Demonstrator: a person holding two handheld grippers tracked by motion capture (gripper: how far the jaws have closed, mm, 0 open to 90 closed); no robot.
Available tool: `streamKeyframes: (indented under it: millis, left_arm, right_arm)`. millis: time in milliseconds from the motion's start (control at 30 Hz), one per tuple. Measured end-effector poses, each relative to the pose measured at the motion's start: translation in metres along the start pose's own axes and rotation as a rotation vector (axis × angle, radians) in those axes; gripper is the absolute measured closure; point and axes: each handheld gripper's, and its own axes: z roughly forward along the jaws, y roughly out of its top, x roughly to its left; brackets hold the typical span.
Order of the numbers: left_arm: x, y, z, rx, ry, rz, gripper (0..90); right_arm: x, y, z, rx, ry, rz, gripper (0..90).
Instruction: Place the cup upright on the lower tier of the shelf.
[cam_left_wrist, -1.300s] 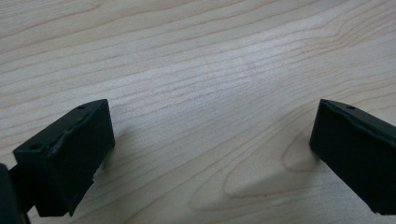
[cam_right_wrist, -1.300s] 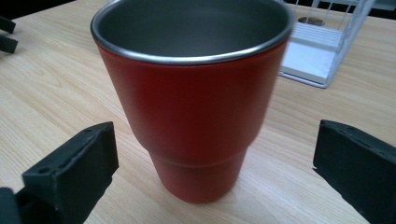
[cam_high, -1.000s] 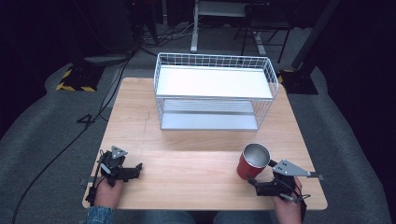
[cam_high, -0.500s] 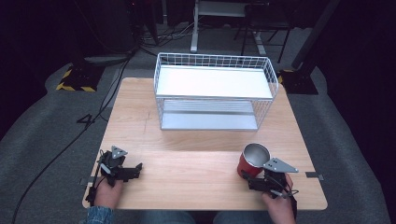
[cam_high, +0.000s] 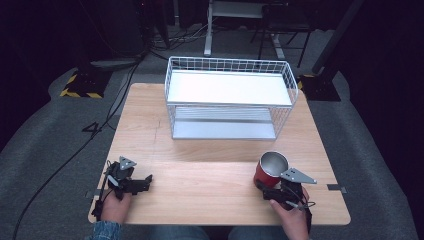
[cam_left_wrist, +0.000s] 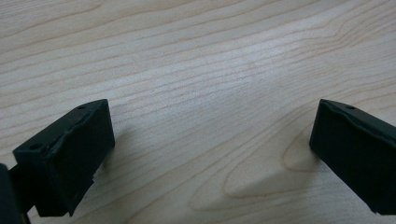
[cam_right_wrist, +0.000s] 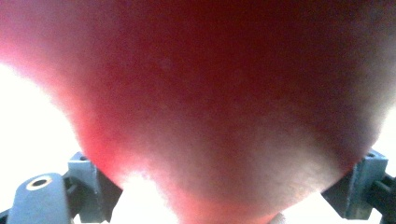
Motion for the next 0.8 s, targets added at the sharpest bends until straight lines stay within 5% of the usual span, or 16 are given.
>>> streamKeyframes:
  millis: [400,800]
  left_arm:
    - [0.000,0.000,0.000,-0.001,-0.002,-0.002,0.5]
    - [0.000,0.000,0.000,-0.001,-0.002,-0.002,0.6]
  right_arm:
    - [0.007,0.001,0.003,-0.019,-0.064,-0.025,17.0]
    - [0.011,0.006,0.003,-0.022,-0.037,-0.042,17.2]
